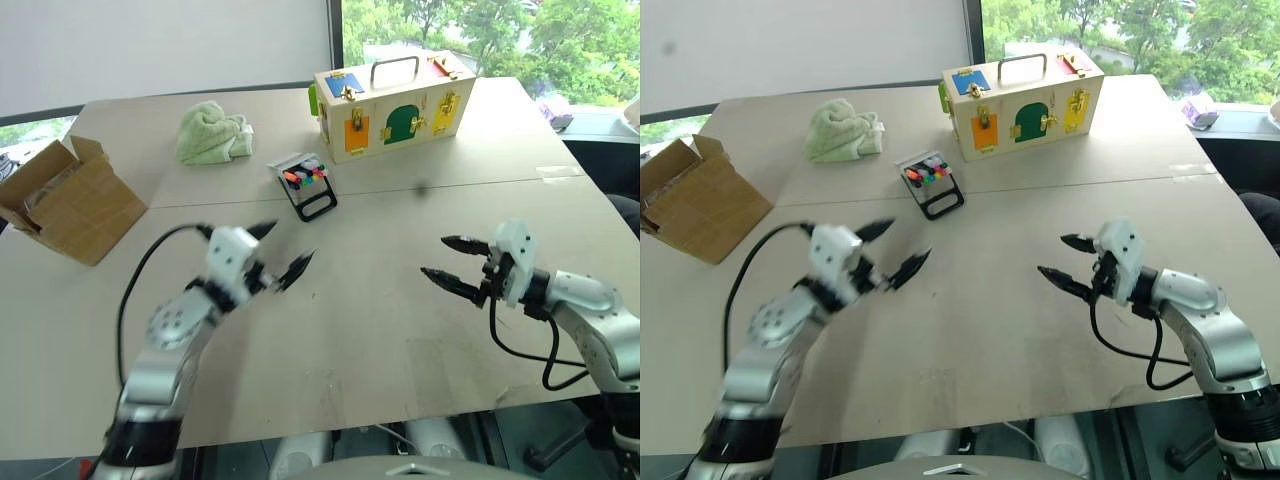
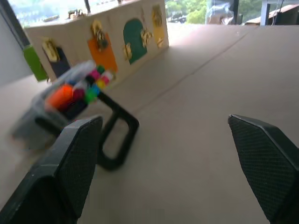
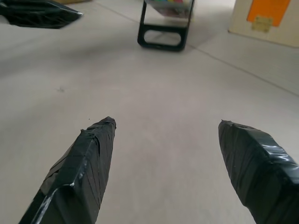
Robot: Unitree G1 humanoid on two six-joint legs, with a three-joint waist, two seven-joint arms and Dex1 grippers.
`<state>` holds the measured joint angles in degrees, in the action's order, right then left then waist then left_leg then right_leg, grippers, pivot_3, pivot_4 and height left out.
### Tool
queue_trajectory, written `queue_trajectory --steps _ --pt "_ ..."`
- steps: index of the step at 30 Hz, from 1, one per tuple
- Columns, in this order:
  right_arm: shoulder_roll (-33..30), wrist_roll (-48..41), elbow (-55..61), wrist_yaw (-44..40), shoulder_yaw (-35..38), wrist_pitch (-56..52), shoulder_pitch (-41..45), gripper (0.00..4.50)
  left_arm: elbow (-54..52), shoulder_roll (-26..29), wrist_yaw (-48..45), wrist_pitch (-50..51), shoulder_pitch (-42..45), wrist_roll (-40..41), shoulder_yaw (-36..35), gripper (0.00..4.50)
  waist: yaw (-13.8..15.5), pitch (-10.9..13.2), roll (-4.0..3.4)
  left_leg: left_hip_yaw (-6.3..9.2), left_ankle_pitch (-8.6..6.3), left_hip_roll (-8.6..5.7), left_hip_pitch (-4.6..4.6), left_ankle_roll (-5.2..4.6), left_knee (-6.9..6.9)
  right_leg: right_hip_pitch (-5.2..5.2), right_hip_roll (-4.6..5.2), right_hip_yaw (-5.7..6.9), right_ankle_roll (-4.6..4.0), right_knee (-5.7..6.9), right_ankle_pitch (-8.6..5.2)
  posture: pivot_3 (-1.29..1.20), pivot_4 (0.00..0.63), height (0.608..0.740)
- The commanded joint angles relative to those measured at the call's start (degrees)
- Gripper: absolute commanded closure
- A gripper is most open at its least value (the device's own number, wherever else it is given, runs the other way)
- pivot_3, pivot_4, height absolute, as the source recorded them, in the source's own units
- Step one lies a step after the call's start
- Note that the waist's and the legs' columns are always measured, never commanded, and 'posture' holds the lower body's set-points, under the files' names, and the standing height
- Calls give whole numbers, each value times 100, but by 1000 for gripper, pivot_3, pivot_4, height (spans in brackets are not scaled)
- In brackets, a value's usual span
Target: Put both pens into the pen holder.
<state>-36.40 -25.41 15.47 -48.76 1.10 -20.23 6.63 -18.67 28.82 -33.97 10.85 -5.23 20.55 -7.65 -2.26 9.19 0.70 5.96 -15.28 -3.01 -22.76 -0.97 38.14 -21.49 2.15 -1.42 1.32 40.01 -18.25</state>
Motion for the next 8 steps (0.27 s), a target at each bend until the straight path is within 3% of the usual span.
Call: queue_trajectory --steps 1,4,8 --pt "30 32 -124 -201 226 521 -116 753 -682 80 54 205 -495 183 -308 76 55 2 0 0 0 0 2 -1 2 2 0 3 0 2 0 0 150 740" --pt "24 202 -538 -417 253 1073 -436 753 -1105 63 -21 204 -1330 176 -397 76 144 0 1 3 -1 0 3 -1 10 7 3 10 -1 1 3 0 150 740" --pt "46 405 -985 -604 144 1497 -440 753 -1306 32 5 319 -1545 186 -295 76 186 1 -3 3 -4 -1 11 -6 11 25 7 12 -1 -11 5 0 150 740"
